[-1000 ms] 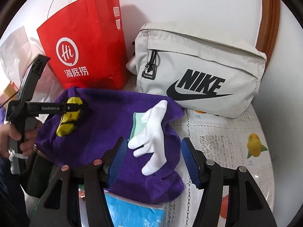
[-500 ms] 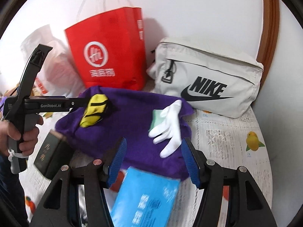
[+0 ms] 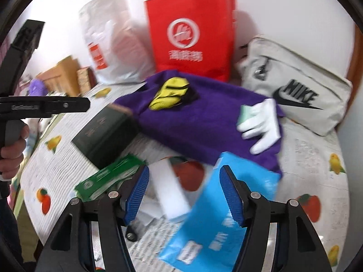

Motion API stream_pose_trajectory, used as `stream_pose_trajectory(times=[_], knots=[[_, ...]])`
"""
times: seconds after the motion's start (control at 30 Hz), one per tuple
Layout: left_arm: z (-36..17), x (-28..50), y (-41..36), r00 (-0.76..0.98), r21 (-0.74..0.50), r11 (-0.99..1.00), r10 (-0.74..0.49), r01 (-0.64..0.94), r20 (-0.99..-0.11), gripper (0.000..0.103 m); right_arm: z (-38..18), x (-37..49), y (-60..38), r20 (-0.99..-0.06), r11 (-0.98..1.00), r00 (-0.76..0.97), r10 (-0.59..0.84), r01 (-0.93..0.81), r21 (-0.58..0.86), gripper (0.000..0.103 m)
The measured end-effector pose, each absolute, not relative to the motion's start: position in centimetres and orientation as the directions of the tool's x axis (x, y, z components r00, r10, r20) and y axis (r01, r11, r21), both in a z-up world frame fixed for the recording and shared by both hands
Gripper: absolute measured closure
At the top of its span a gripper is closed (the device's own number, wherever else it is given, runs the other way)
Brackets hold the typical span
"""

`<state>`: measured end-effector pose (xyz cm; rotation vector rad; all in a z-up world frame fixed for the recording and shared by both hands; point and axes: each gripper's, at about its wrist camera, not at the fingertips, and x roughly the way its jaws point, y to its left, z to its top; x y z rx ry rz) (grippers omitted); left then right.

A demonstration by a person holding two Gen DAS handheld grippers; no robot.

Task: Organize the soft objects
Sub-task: 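Grasp the green wet-wipe packet with the left tool while the right tool grasps the white block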

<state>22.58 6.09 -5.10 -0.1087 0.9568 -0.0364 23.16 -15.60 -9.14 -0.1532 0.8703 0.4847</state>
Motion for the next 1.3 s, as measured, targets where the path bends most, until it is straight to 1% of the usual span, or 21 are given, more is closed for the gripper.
stream_pose_trajectory(times=[0.13, 0.27, 0.37, 0.43, 0.53, 0.73, 0.83, 0.97, 1.23, 1.3], knots=[[-6.1, 19.6, 7.7, 0.568, -0.126, 0.991, -0.076, -0.049, -0.820, 0.019, -10.7, 23.3, -14.3, -0.772, 0.864, 0.542, 0.333, -0.503, 0.019, 0.039], [-7.3, 17.9, 9.1, 0.545, -0.143, 0.986, -0.076, -0.081, -0.835, 0.019, -12.8, 24.1, -13.3, -0.809, 0.850, 0.509, 0.293, -0.526, -0.023, 0.039], [-8.3, 17.3, 9.4, 0.528, -0.142, 0.986, -0.075, -0.087, -0.846, 0.019, -13.8, 24.5, -12.5, -0.829, 0.836, 0.486, 0.277, -0.547, -0.042, 0.046], [-8.8, 17.1, 9.3, 0.520, -0.150, 0.986, -0.091, -0.072, -0.849, 0.019, -14.3, 24.6, -12.1, -0.846, 0.830, 0.459, 0.272, -0.557, -0.036, 0.070], [-9.5, 17.4, 8.5, 0.508, -0.165, 0.985, -0.121, -0.042, -0.853, 0.019, -13.7, 24.5, -12.3, -0.837, 0.834, 0.462, 0.293, -0.551, -0.012, 0.070], [-11.1, 18.3, 5.7, 0.478, -0.222, 0.974, -0.216, 0.046, -0.851, 0.019, -10.3, 23.4, -13.9, -0.793, 0.859, 0.510, 0.333, -0.512, 0.031, 0.070], [-11.7, 18.8, 4.2, 0.458, -0.230, 0.970, -0.239, 0.075, -0.856, 0.019, -8.7, 22.4, -14.8, -0.773, 0.871, 0.541, 0.330, -0.491, 0.028, 0.073], [-12.4, 19.5, 2.9, 0.442, -0.218, 0.972, -0.236, 0.090, -0.866, 0.019, -7.2, 21.6, -16.0, -0.744, 0.883, 0.572, 0.346, -0.467, 0.051, 0.073], [-14.7, 20.9, 1.2, 0.384, -0.162, 0.983, -0.183, 0.088, -0.905, 0.019, -6.6, 20.7, -17.7, -0.736, 0.889, 0.568, 0.367, -0.447, 0.099, 0.074], [-15.1, 21.0, 1.0, 0.380, -0.147, 0.986, -0.168, 0.083, -0.910, 0.021, -6.4, 20.4, -18.1, -0.734, 0.890, 0.571, 0.367, -0.445, 0.099, 0.074]])
